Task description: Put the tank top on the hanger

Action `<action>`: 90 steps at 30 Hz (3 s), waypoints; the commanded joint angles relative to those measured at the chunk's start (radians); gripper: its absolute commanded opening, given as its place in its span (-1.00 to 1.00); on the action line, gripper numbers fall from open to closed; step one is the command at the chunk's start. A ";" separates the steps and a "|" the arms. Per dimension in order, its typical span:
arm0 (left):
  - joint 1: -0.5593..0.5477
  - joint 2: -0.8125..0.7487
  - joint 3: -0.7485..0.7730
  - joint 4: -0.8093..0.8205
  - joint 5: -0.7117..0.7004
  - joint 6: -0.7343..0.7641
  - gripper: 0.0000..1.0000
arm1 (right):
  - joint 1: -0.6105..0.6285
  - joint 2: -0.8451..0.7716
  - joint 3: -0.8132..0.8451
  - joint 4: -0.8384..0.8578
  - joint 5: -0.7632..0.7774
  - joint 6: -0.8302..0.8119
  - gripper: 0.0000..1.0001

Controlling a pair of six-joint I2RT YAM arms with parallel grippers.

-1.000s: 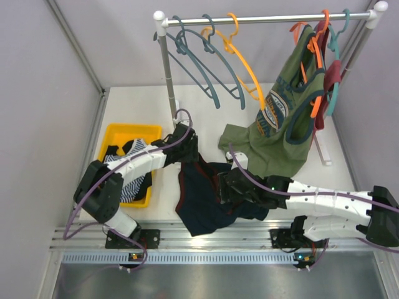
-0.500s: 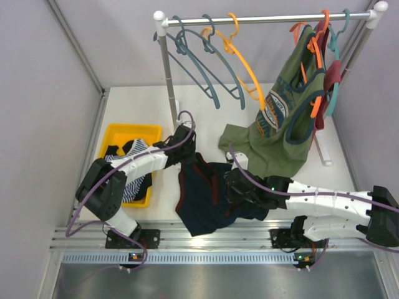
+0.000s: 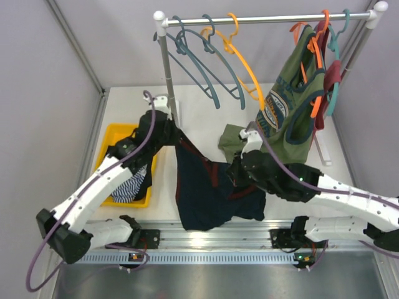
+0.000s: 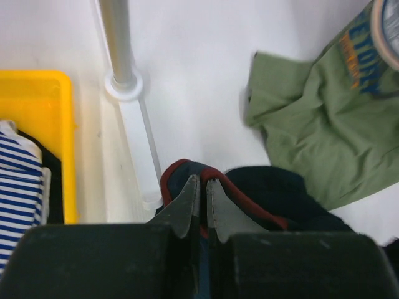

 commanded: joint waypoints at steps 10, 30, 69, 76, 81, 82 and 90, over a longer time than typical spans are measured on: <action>0.005 -0.094 0.558 -0.254 -0.127 0.111 -1.00 | 0.005 0.106 0.675 -0.159 0.179 -0.304 -1.00; -0.006 -0.183 0.369 -0.202 0.060 -0.015 -1.00 | -0.076 -0.137 0.426 -0.143 0.180 -0.187 -1.00; -0.434 -0.263 -0.287 -0.084 -0.173 -0.400 -0.16 | -0.145 -0.264 0.114 -0.190 0.046 -0.051 0.41; -0.434 -0.283 -0.253 -0.131 -0.182 -0.389 -0.16 | -0.174 -0.048 0.581 -0.236 0.196 -0.362 0.33; -0.436 -0.293 -0.230 -0.156 -0.185 -0.375 -0.15 | -0.338 0.122 0.868 -0.189 0.054 -0.515 0.30; -0.434 -0.295 -0.227 -0.162 -0.188 -0.374 -0.15 | -0.397 0.145 0.900 -0.183 0.001 -0.548 0.30; -0.434 -0.276 -0.191 -0.180 -0.176 -0.345 -0.14 | -0.653 0.395 1.161 -0.110 -0.329 -0.639 0.31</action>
